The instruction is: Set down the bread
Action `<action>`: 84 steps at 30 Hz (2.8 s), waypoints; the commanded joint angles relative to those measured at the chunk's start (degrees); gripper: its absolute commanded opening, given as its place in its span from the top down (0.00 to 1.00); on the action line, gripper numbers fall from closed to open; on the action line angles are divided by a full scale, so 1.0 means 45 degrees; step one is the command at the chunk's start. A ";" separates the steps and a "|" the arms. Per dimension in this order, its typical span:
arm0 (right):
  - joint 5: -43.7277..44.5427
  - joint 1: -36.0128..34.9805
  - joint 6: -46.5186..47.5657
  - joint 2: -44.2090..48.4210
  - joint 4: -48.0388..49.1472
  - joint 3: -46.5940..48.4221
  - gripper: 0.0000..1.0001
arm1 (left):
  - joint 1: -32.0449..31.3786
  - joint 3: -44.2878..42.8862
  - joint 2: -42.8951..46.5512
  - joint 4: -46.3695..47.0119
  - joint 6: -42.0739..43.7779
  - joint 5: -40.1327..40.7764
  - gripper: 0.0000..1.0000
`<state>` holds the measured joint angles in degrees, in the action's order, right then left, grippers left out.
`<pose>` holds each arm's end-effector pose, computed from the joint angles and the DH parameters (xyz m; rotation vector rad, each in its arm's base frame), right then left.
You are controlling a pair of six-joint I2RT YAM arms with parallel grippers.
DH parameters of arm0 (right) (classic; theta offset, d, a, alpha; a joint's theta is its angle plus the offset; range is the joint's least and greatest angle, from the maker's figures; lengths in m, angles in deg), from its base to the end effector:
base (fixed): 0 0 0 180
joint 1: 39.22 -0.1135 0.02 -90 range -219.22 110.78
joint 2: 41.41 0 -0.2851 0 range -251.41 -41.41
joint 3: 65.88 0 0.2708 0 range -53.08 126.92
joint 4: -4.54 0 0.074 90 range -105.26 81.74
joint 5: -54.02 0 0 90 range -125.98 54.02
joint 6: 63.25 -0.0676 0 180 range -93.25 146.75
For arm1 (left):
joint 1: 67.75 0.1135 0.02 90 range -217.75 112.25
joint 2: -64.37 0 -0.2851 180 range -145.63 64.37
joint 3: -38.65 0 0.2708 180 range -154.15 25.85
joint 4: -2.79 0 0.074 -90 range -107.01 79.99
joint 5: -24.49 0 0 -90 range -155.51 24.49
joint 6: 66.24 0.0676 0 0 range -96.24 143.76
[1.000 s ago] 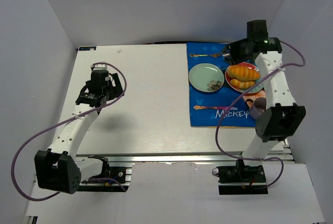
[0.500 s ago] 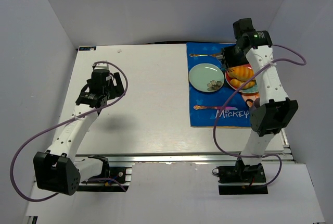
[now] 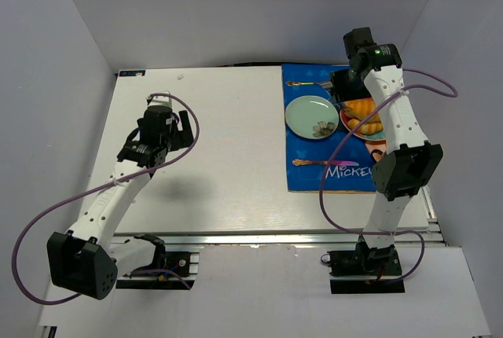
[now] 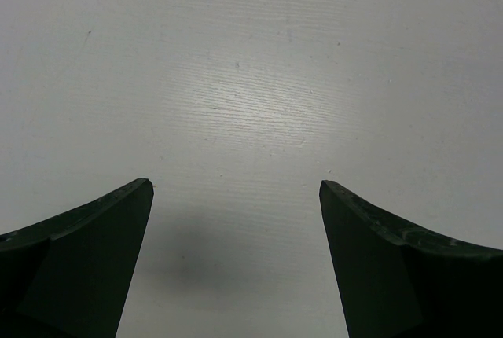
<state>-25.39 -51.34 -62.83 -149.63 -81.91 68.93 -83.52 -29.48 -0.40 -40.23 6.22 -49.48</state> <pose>0.4150 0.0764 0.3841 1.7042 2.0196 0.3970 0.2705 -0.0570 0.2986 -0.1817 2.2238 0.0005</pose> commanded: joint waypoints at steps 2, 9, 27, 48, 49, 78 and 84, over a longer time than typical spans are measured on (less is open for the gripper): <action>0.0694 0.0075 -0.0484 -0.0090 -0.0274 0.0267 0.51 | -0.0109 -0.0107 0.0351 -0.0238 0.0128 0.0265 0.02; 0.0615 0.0310 -0.0347 -0.0501 -0.0236 0.0444 0.51 | -0.0109 0.0011 0.0390 -0.0433 0.0109 0.0636 0.02; 0.0342 0.0955 0.0122 -0.1087 0.0448 0.0483 0.49 | -0.0109 0.0089 0.0215 -0.0511 0.0128 0.0988 0.02; 0.0322 0.1053 0.0219 -0.0854 0.1170 -0.0336 0.82 | -0.0109 0.0050 0.0097 -0.0590 0.0284 0.1711 0.02; 0.0303 0.1053 0.0219 -0.0775 0.1209 -0.0434 0.84 | -0.0109 0.0050 0.0097 -0.0570 0.0304 0.1711 0.02; 0.1631 -0.0566 0.1560 0.2916 0.2692 -0.2972 1.00 | -0.0109 0.0089 0.0429 -0.0336 0.0441 0.1769 0.02; -0.0009 -0.1406 0.5702 0.4009 0.5545 -0.5275 1.00 | -0.0089 -0.0106 0.0371 -0.0239 0.0460 0.1848 0.02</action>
<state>-23.03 -55.74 -48.54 -134.77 -64.53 47.93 -83.74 -28.93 -0.53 -42.46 7.85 -42.09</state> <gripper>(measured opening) 0.285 0.983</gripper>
